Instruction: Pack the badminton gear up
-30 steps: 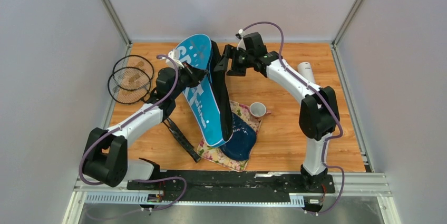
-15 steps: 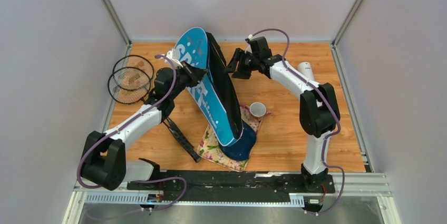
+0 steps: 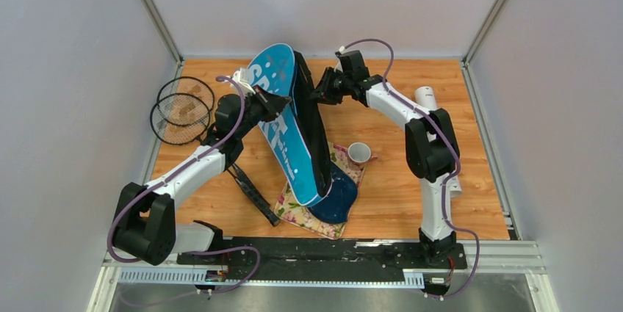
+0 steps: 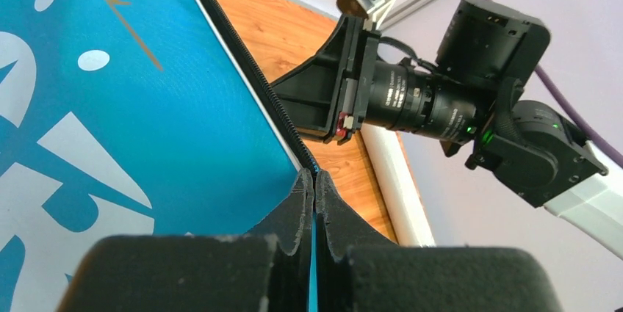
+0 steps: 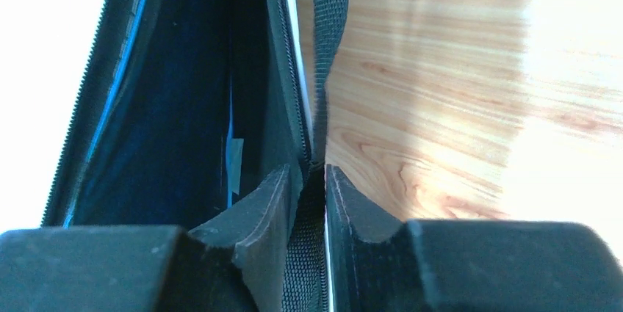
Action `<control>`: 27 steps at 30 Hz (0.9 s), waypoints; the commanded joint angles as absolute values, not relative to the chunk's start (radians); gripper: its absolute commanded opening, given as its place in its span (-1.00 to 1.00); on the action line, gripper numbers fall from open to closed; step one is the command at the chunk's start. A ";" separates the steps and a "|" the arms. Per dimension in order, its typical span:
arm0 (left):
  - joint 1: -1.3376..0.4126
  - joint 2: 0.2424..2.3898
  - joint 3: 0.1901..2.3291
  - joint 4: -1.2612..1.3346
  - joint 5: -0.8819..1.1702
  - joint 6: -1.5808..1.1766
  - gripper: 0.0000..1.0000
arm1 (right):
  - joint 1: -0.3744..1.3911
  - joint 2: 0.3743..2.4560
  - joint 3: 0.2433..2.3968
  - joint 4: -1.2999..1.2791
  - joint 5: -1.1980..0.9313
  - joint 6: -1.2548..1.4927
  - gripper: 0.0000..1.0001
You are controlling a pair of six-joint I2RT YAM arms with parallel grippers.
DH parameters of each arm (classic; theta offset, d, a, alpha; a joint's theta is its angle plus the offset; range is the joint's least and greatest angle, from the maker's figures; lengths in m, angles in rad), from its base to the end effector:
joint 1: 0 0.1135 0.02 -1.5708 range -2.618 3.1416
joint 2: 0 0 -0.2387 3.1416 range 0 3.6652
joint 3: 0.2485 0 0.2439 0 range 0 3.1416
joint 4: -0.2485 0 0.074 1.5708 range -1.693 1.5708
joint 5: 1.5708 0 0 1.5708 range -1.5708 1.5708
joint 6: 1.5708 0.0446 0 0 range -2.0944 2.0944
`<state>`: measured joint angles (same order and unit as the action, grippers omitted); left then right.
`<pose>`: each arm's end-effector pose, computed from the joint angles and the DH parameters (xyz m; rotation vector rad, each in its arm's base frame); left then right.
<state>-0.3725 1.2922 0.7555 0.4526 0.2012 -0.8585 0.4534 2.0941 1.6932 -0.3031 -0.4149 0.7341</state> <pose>0.2813 -0.1195 0.2638 -0.2659 1.7535 -1.0828 0.4127 0.2211 0.2089 0.1058 2.4448 1.0554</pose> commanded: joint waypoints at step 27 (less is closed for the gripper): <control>-0.327 1.695 1.092 0.468 0.235 -1.135 -1.00 | 0.526 2.172 2.404 -0.333 -0.399 0.190 -1.00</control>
<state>-0.3359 1.6794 1.0508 0.3649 0.1841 -1.0847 0.5331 2.1433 2.3131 -0.3473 -0.3328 0.3534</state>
